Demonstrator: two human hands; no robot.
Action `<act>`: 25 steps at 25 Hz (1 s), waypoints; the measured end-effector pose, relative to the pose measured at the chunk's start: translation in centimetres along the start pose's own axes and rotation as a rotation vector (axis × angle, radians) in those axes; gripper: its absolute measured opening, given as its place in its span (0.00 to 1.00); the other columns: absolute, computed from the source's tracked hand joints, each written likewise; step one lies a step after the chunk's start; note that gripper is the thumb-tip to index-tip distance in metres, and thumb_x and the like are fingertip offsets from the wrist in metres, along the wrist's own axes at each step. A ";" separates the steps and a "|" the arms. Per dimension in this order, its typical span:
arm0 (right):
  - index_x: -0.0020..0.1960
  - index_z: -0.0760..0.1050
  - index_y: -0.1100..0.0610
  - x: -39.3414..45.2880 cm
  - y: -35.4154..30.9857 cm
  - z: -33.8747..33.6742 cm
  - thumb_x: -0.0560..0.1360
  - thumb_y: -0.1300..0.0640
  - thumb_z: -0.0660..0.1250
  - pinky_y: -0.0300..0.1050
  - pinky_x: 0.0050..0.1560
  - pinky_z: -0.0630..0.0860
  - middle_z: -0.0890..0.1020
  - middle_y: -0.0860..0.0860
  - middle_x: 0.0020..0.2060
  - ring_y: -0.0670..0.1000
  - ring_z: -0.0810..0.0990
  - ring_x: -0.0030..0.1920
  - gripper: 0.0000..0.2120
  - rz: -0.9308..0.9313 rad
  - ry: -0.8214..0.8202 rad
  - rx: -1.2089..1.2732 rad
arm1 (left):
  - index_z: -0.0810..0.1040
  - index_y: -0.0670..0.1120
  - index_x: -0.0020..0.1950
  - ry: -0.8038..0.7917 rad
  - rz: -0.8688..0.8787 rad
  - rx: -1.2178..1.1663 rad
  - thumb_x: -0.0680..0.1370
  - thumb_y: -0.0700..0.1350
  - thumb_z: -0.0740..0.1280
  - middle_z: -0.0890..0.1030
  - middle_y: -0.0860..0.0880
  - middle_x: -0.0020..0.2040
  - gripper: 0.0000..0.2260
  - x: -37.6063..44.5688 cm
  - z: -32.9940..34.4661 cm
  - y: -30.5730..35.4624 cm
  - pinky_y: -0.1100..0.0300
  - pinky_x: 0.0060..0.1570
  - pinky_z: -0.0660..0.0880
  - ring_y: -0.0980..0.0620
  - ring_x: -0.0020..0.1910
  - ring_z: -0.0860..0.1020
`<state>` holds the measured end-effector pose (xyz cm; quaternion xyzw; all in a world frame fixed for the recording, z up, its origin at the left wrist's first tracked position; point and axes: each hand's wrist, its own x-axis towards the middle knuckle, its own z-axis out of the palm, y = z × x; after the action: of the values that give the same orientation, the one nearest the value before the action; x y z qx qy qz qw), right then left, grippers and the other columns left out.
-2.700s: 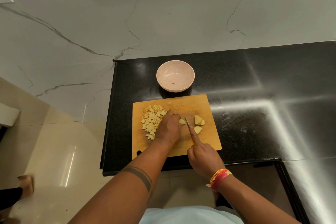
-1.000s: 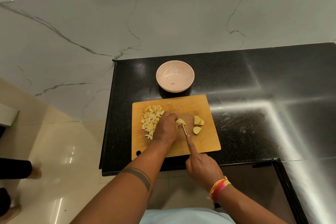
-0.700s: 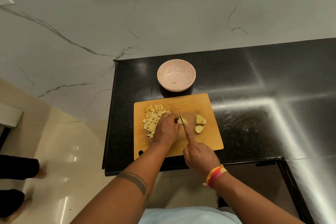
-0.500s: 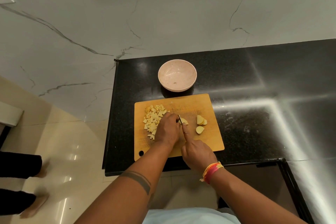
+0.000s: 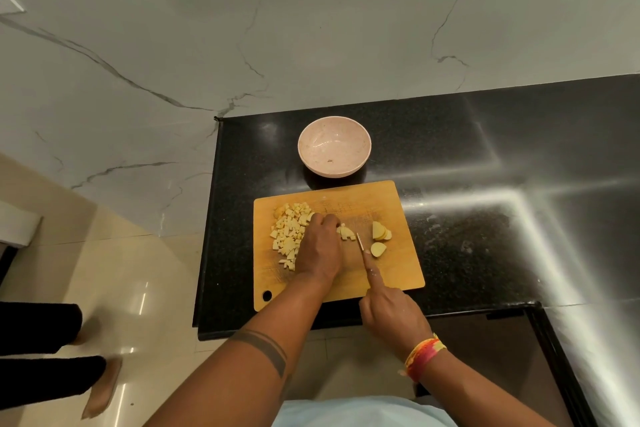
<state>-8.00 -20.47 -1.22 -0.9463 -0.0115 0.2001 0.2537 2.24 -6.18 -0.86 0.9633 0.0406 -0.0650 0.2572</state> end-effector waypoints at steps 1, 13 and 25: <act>0.82 0.33 0.46 0.4 0.0 0.1 0.80 0.54 0.56 0.54 0.33 0.74 0.77 0.49 0.30 0.52 0.75 0.28 0.40 0.019 -0.004 0.014 | 0.75 0.49 0.66 0.002 0.045 0.043 0.83 0.43 0.63 0.72 0.48 0.62 0.12 -0.2 0.1 -0.2 0.52 0.55 0.78 0.47 0.58 0.74; 0.83 0.39 0.44 2.7 -3.5 -0.4 0.80 0.53 0.55 0.54 0.36 0.75 0.79 0.53 0.35 0.55 0.77 0.34 0.37 -0.051 0.032 0.074 | 0.76 0.52 0.64 0.101 0.112 0.228 0.84 0.48 0.62 0.73 0.50 0.60 0.10 0.9 -1.9 -1.9 0.56 0.55 0.75 0.51 0.56 0.71; 0.84 0.42 0.45 0.1 1.6 -3.1 0.81 0.56 0.56 0.44 0.26 0.64 0.76 0.49 0.29 0.49 0.70 0.26 0.36 0.112 0.170 0.177 | 0.79 0.54 0.67 -0.247 0.139 -0.132 0.80 0.47 0.70 0.75 0.51 0.60 0.15 2.3 2.1 3.9 0.56 0.60 0.75 0.51 0.57 0.77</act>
<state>-6.88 -23.28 0.42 -0.9329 0.0806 0.1331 0.3248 4.75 -10.47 -1.12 0.9294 -0.0537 -0.1624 0.3269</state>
